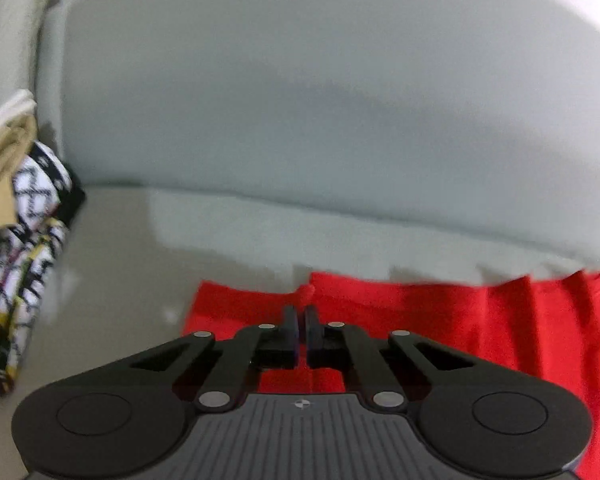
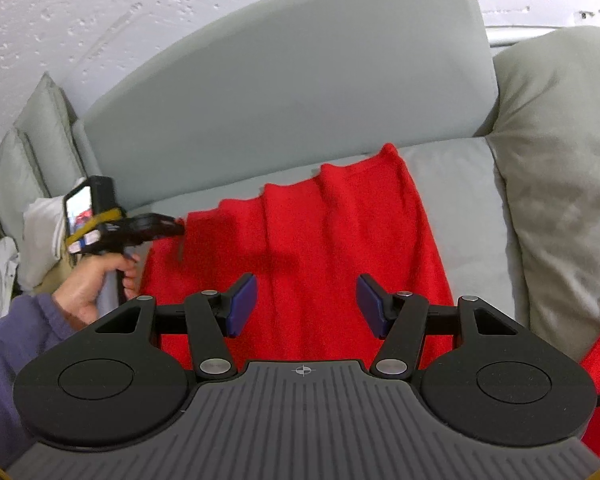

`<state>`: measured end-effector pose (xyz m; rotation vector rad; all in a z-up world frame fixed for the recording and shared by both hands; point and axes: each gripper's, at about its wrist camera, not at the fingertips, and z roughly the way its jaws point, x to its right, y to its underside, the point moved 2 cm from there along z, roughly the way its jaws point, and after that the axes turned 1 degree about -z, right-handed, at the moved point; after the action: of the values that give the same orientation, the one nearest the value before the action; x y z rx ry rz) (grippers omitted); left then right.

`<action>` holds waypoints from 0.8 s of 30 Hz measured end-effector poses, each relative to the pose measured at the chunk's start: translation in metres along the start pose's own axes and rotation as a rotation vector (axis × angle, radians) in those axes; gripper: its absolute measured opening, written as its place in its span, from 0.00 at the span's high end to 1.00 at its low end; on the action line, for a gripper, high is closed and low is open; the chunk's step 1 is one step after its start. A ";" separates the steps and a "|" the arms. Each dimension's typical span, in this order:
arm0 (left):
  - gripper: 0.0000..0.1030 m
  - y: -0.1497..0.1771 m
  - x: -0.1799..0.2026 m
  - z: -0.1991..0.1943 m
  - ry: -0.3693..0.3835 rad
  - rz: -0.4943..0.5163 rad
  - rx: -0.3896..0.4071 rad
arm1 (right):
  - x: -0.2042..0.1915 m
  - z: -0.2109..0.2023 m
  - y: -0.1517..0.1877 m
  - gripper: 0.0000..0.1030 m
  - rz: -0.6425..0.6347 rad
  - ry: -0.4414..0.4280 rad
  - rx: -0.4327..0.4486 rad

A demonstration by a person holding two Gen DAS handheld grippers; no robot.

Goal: Fold clothes

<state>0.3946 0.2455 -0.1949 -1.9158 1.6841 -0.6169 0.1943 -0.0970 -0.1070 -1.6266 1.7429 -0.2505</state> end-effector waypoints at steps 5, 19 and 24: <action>0.99 0.000 -0.055 -0.074 0.138 -0.116 0.123 | -0.012 -0.028 0.002 0.41 0.001 -0.015 0.029; 0.99 0.086 -0.294 -0.281 0.314 -0.514 0.445 | -0.086 -0.122 0.025 0.41 -0.013 -0.094 0.160; 0.99 0.154 -0.371 -0.259 0.268 -0.652 0.392 | -0.128 -0.109 0.045 0.41 -0.042 -0.150 0.083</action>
<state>0.0649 0.5778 -0.0967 -2.1265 0.9330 -1.3861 0.0833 -0.0064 -0.0084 -1.5819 1.5670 -0.2114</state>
